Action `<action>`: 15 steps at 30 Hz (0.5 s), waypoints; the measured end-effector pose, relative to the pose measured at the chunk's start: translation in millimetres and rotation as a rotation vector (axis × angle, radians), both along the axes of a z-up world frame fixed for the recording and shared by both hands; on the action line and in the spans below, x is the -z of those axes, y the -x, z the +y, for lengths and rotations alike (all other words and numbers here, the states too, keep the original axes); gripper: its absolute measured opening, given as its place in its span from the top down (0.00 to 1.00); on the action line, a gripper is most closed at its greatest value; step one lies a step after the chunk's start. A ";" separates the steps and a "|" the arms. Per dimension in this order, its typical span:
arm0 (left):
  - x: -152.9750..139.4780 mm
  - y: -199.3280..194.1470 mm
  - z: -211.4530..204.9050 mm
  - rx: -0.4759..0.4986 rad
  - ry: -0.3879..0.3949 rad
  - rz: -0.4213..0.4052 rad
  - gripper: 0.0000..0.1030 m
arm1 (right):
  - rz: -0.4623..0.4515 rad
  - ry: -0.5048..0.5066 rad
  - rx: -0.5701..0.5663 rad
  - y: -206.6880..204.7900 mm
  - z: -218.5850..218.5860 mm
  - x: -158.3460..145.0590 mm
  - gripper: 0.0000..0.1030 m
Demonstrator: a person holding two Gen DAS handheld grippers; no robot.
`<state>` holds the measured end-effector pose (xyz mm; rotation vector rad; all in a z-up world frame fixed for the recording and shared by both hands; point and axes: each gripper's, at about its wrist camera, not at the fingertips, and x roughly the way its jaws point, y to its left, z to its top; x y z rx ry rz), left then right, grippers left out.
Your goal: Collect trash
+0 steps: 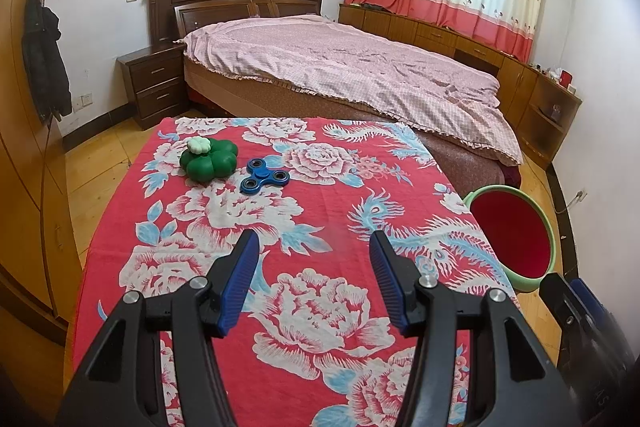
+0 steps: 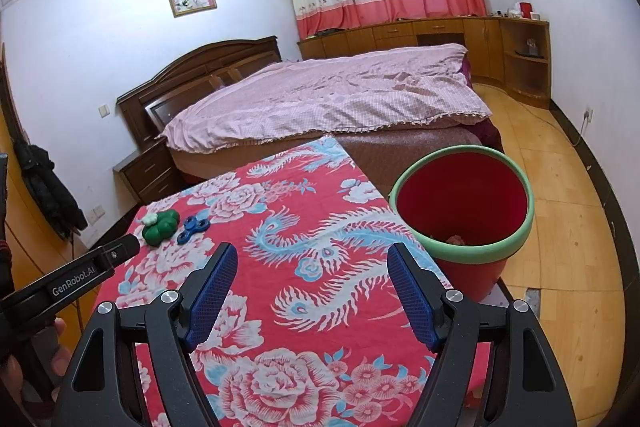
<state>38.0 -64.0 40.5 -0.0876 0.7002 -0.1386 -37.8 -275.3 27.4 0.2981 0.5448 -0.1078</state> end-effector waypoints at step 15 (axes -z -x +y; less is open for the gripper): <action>-0.1 0.1 0.5 0.000 0.000 0.000 0.44 | 0.001 -0.002 -0.002 1.0 -0.7 1.6 0.24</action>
